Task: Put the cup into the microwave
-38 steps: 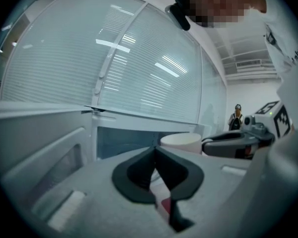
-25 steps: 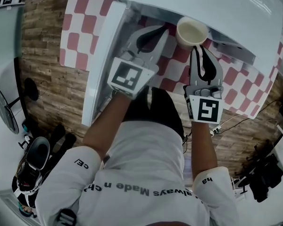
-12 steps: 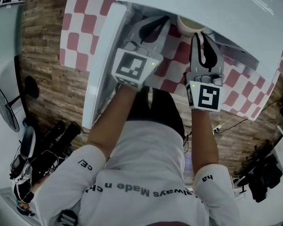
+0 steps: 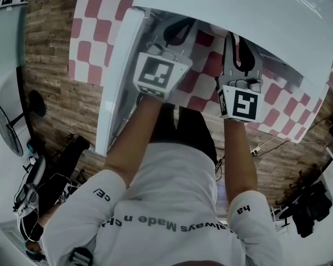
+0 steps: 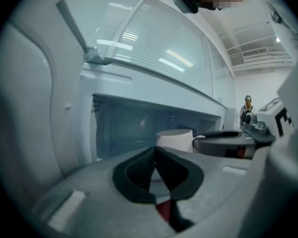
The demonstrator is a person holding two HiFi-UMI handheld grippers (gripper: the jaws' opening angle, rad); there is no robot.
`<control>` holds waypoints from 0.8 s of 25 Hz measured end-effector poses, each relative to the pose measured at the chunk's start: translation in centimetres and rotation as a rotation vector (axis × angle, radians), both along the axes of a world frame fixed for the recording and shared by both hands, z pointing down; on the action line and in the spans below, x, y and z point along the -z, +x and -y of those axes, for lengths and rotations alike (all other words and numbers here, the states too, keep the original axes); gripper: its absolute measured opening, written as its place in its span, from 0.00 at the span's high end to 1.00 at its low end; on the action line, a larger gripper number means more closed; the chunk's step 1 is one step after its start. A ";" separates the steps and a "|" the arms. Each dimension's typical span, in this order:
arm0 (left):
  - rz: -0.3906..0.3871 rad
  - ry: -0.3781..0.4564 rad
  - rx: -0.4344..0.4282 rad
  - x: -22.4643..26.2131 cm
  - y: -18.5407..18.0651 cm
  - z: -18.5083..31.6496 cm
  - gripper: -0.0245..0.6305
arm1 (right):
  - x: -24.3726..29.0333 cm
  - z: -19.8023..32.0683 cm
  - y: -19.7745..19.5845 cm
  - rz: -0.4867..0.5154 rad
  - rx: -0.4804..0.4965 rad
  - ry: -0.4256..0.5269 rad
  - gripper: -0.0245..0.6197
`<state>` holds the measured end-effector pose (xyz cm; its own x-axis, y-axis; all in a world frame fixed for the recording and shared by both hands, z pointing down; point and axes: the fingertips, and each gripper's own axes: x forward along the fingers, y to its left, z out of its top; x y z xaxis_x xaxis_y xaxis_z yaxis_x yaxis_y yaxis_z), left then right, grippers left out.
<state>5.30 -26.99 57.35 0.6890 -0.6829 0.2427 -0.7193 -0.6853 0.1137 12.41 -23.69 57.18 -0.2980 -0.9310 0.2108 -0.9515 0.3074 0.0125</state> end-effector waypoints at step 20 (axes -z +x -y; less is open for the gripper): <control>0.017 -0.015 -0.003 -1.2 0.8 1.4 0.96 | -1.4 2.6 0.4 0.017 0.006 -0.005 0.89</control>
